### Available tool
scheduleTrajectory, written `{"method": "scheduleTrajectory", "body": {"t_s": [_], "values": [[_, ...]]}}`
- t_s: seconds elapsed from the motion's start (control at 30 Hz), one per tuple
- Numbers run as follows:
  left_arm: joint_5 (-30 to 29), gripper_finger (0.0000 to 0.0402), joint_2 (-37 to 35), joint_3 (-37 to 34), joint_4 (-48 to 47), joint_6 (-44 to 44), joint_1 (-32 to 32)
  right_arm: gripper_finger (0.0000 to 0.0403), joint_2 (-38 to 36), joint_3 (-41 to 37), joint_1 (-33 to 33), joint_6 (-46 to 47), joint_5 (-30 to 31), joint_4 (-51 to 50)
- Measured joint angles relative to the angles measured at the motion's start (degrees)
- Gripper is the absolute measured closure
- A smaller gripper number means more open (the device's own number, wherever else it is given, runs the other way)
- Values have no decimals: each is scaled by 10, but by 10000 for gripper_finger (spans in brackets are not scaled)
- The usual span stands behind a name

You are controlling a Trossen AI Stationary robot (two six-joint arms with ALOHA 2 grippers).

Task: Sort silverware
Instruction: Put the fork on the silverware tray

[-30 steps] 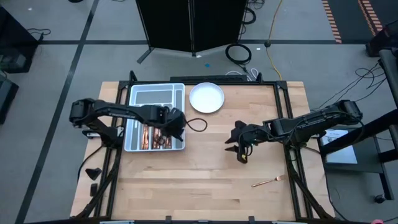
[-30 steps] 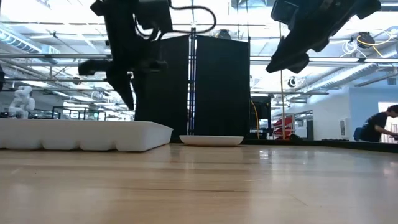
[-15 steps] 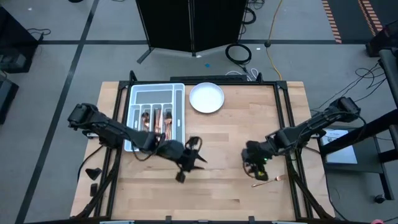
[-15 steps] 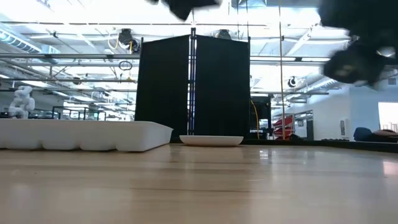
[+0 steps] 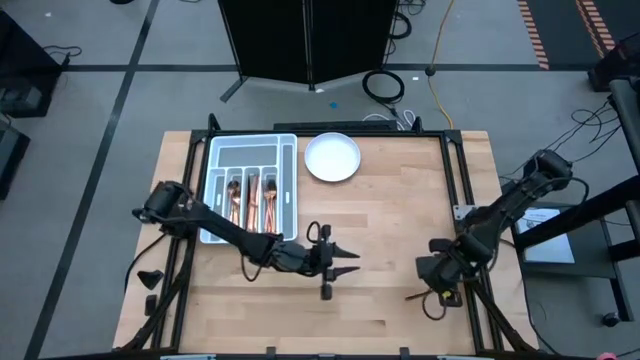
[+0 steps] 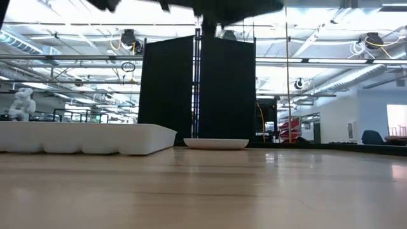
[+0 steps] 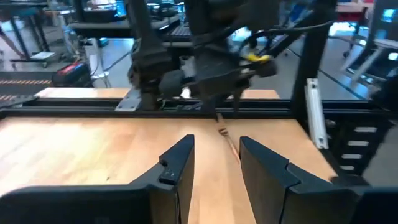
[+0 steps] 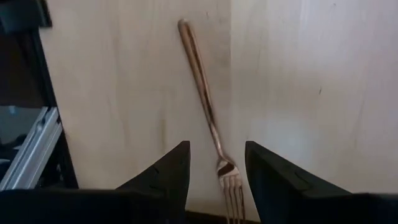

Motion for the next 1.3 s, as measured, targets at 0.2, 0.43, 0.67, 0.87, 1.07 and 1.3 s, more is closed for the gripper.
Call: {"method": "scheduleTrajectory", "body": {"t_s": [0.2,0.43,0.67,0.87,1.07,1.3], "values": [[-3,279,44,0,42,-28,23,259,29,-1,55,37,45,19],[7,279,56,0,52,-52,36,259,104,-1,96,48,44,66],[20,279,56,0,54,-61,35,259,173,-1,107,47,45,68],[20,279,56,0,54,-62,35,263,182,0,107,44,53,67],[20,279,56,0,53,-62,35,339,183,0,107,56,57,57],[58,279,56,0,39,-209,51,394,183,1,105,48,58,57]]}}
